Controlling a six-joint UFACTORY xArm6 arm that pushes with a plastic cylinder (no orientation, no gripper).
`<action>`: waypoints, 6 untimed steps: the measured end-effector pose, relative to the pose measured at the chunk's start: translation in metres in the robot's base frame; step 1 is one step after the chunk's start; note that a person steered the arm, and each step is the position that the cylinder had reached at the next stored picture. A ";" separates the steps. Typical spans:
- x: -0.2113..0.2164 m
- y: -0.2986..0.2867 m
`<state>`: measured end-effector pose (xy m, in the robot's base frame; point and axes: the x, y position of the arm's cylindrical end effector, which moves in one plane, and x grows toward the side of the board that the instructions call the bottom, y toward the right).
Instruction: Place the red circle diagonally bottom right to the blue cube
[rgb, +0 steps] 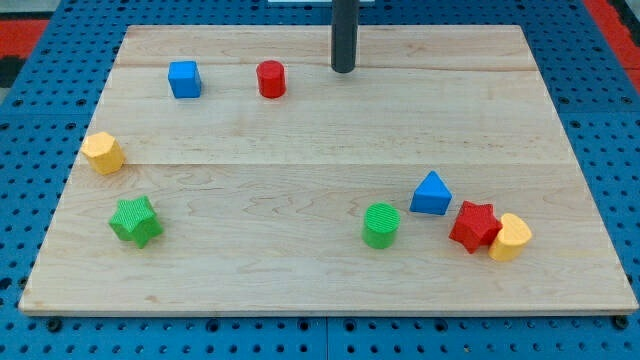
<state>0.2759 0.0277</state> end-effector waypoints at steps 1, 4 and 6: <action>0.000 0.000; 0.000 -0.073; 0.026 -0.117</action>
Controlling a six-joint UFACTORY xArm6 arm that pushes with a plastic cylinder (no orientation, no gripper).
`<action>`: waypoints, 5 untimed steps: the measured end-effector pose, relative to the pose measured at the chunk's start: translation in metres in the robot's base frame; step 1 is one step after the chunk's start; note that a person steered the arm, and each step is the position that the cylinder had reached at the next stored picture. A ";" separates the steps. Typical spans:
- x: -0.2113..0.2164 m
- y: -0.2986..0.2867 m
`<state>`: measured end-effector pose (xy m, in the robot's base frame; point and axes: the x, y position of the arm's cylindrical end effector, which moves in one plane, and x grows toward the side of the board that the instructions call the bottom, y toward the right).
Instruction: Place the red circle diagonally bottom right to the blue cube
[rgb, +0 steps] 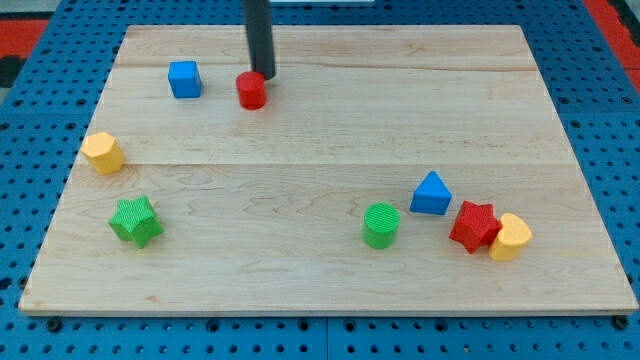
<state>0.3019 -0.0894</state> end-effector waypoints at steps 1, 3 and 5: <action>0.043 -0.013; 0.082 -0.081; 0.101 -0.126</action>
